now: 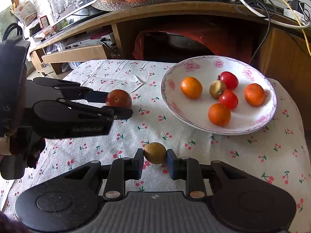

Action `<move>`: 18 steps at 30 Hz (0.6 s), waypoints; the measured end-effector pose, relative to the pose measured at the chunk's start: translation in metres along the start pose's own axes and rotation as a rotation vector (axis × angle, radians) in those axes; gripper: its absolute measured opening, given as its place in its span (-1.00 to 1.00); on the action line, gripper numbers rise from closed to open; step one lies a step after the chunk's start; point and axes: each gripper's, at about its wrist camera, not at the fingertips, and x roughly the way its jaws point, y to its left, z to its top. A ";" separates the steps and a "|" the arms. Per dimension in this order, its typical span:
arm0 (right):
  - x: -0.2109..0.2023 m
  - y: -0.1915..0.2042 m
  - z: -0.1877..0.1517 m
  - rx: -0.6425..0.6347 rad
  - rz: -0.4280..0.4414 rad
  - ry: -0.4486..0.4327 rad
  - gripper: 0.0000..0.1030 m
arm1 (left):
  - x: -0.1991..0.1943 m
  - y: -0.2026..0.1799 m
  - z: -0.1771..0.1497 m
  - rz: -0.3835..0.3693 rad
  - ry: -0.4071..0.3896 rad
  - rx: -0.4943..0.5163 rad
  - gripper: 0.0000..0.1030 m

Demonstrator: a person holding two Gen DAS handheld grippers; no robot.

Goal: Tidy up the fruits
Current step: 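Grasp the dark red tomato with the left tool while the right tool grasps the brown kiwi, then lift and carry the tomato and kiwi toward the white bowl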

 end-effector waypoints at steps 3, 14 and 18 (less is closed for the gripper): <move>-0.004 -0.001 -0.001 0.007 -0.017 0.005 -0.61 | -0.006 -0.001 -0.003 -0.004 0.014 0.004 -0.07; -0.047 0.015 -0.026 -0.004 -0.052 0.051 -0.61 | -0.069 -0.035 -0.045 -0.112 0.152 0.036 -0.07; -0.055 0.032 -0.044 -0.033 -0.068 0.101 -0.61 | -0.085 -0.054 -0.062 -0.110 0.176 0.074 -0.07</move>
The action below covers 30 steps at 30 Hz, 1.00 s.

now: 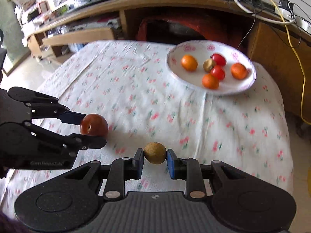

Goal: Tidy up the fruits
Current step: 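Lift and carry the tomato and kiwi toward the white bowl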

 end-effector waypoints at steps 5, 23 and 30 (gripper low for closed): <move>0.003 0.011 -0.015 -0.027 -0.018 0.025 -0.57 | -0.002 -0.011 -0.006 0.028 -0.017 0.045 -0.05; 0.003 0.002 -0.015 0.010 -0.001 -0.011 -0.39 | 0.013 -0.011 0.000 0.004 -0.064 0.077 0.04; 0.004 0.005 -0.014 -0.002 -0.006 -0.011 -0.40 | 0.014 -0.005 0.009 0.009 -0.096 0.055 0.03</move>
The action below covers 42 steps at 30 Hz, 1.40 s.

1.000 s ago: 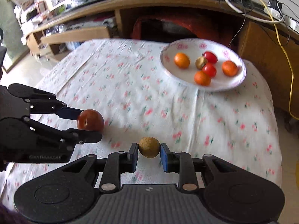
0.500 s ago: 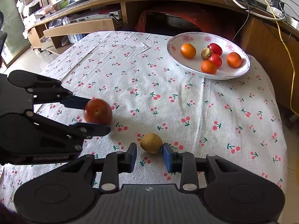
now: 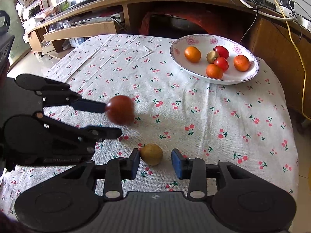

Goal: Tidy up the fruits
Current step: 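Lift and carry the tomato and kiwi toward the white bowl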

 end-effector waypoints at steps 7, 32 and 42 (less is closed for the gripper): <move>0.001 -0.004 0.002 0.033 0.031 0.007 -0.62 | 0.010 -0.004 0.021 -0.039 -0.043 0.035 0.09; -0.004 -0.030 0.004 0.142 0.065 -0.002 -0.63 | 0.049 -0.016 0.049 -0.049 -0.055 0.001 0.10; -0.009 -0.053 0.016 0.181 0.024 -0.043 -0.63 | 0.047 -0.011 0.050 -0.058 -0.045 -0.053 -0.08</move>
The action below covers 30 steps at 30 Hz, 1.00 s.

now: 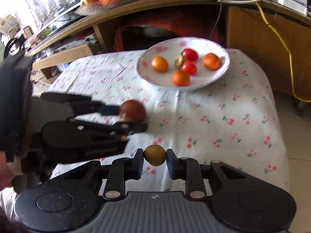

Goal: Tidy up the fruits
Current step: 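Lift and carry the tomato and kiwi toward the white bowl, then lower both fruits into the bowl and open both tools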

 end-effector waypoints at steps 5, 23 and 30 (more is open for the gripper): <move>0.000 -0.006 0.024 0.004 -0.019 -0.067 -0.63 | -0.012 0.002 0.015 0.004 -0.045 -0.011 -0.08; 0.039 -0.022 0.087 -0.002 -0.096 -0.156 -0.62 | 0.019 0.018 0.060 0.085 -0.064 -0.011 -0.08; 0.047 -0.029 0.090 0.022 -0.100 -0.147 -0.61 | 0.025 0.020 0.062 0.097 -0.054 -0.022 -0.07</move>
